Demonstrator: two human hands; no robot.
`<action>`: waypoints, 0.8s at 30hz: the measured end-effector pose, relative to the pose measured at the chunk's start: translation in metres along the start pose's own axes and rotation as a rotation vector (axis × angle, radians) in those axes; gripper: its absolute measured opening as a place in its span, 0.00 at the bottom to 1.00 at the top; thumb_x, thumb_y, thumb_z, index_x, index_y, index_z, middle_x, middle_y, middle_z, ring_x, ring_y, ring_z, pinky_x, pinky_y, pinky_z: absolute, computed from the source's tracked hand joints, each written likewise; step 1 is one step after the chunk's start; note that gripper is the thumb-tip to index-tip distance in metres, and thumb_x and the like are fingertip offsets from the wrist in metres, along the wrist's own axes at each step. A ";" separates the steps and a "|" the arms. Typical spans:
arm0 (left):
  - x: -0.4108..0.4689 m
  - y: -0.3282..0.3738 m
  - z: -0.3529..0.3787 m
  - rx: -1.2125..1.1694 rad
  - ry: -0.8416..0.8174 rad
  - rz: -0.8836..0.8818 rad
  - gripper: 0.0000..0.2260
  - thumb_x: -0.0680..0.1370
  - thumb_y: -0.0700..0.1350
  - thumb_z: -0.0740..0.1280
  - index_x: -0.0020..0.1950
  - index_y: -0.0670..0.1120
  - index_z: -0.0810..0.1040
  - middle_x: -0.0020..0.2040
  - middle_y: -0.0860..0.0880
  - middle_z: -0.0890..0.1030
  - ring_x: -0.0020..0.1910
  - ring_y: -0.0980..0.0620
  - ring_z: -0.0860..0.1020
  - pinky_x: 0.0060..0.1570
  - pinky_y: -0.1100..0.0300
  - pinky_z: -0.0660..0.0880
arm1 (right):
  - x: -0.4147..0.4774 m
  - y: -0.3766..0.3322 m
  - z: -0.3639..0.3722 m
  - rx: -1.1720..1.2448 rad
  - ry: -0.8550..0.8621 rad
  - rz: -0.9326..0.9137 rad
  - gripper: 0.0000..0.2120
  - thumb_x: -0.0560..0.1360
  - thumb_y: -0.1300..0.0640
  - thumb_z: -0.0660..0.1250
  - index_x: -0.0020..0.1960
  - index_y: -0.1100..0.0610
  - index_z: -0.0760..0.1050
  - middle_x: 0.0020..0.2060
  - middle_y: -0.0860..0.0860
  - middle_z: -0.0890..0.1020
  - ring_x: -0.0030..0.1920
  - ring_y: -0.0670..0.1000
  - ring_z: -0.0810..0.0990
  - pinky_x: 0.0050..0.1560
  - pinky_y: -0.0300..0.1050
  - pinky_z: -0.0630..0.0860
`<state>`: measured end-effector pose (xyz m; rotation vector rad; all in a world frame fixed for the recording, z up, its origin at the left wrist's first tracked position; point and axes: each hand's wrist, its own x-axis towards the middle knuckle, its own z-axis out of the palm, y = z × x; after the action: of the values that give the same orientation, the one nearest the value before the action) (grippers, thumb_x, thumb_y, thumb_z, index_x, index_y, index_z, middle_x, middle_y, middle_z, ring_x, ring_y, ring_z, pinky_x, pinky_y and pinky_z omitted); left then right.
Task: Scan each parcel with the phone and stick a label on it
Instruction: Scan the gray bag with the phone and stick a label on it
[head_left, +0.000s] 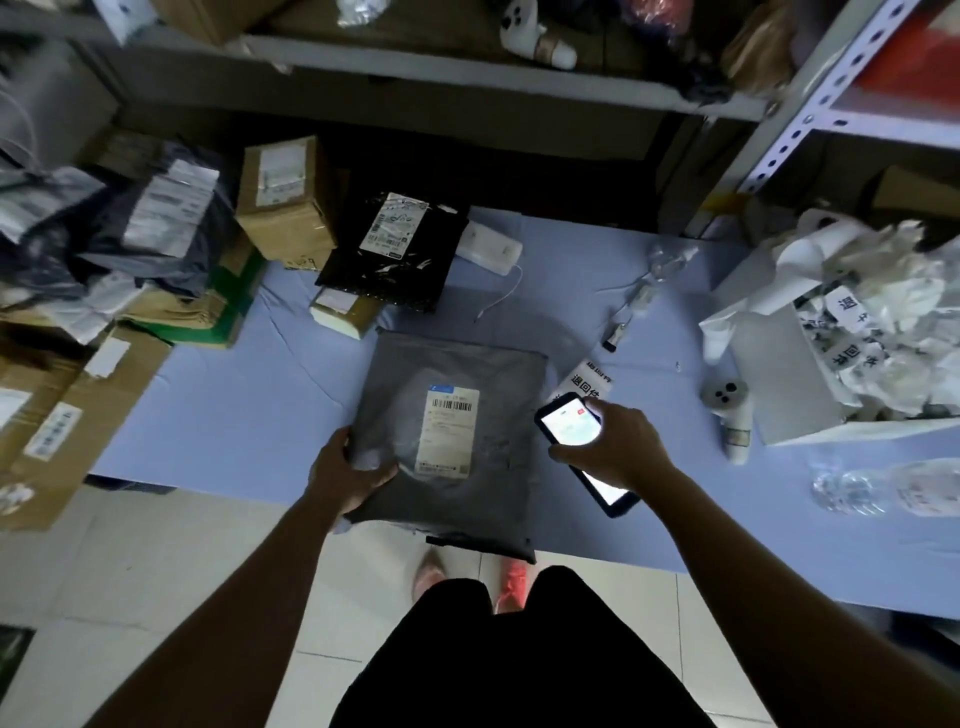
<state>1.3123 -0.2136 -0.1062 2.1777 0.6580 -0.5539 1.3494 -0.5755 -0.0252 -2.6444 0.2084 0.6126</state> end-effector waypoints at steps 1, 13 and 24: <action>0.000 -0.001 0.000 -0.002 -0.001 0.002 0.47 0.65 0.60 0.81 0.77 0.47 0.64 0.71 0.44 0.74 0.67 0.39 0.74 0.66 0.42 0.74 | -0.006 -0.014 0.002 -0.022 -0.024 -0.021 0.40 0.64 0.32 0.75 0.72 0.48 0.71 0.64 0.52 0.81 0.61 0.57 0.79 0.49 0.46 0.74; 0.009 -0.004 0.002 0.038 -0.004 0.065 0.44 0.65 0.61 0.80 0.75 0.47 0.65 0.69 0.44 0.76 0.67 0.39 0.73 0.66 0.45 0.72 | -0.059 -0.079 0.019 -0.179 -0.072 0.070 0.36 0.64 0.31 0.75 0.63 0.50 0.74 0.52 0.48 0.81 0.48 0.49 0.79 0.47 0.46 0.79; 0.003 -0.004 0.002 0.023 0.009 0.105 0.44 0.64 0.59 0.81 0.74 0.45 0.66 0.68 0.43 0.76 0.66 0.38 0.74 0.64 0.45 0.72 | -0.082 -0.079 0.015 -0.218 -0.043 0.143 0.34 0.63 0.33 0.77 0.62 0.48 0.74 0.50 0.46 0.82 0.50 0.50 0.80 0.50 0.47 0.79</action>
<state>1.3116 -0.2120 -0.1116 2.2233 0.5407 -0.4989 1.2886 -0.4935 0.0277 -2.8393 0.3381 0.7775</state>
